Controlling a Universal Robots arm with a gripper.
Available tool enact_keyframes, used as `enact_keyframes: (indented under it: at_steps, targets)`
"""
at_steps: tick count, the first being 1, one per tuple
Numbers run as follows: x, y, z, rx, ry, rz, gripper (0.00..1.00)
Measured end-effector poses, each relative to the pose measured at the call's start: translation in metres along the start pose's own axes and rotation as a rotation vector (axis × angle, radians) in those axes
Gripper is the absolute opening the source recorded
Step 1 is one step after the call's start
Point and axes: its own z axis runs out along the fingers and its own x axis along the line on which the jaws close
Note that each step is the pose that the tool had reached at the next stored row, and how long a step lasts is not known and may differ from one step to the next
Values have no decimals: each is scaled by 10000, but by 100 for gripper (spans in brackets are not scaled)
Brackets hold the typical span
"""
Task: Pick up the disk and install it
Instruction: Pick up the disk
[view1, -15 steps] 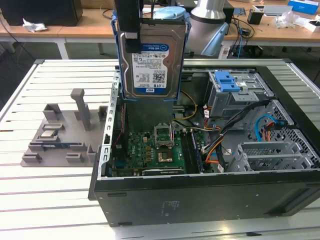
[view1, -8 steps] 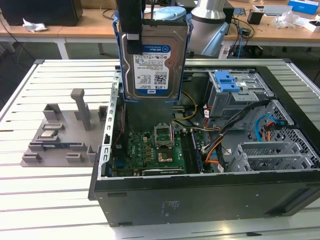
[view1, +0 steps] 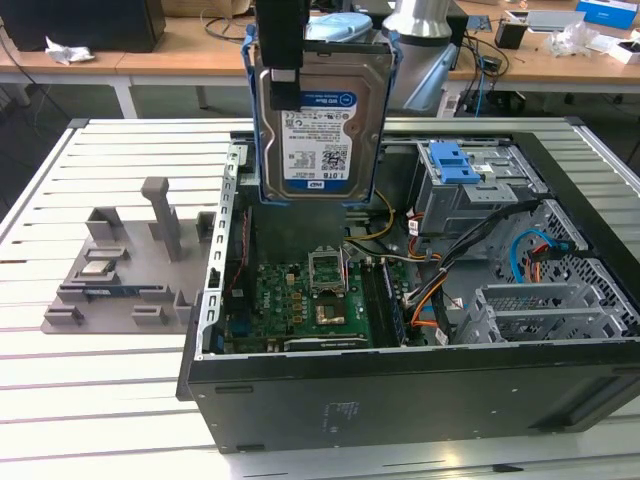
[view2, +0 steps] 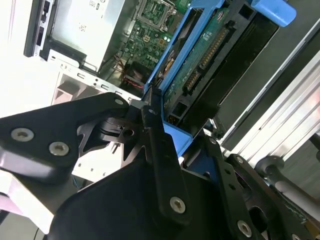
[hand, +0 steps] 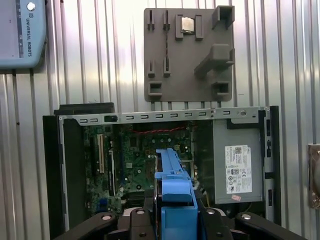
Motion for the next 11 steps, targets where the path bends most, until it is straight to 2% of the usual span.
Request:
enact_keyframes:
  at_steps: [7, 11]
  targets:
    - [11, -175, 8, -6, 0, -4, 37]
    - [49, -206, 10, -5, 0, -3, 37]
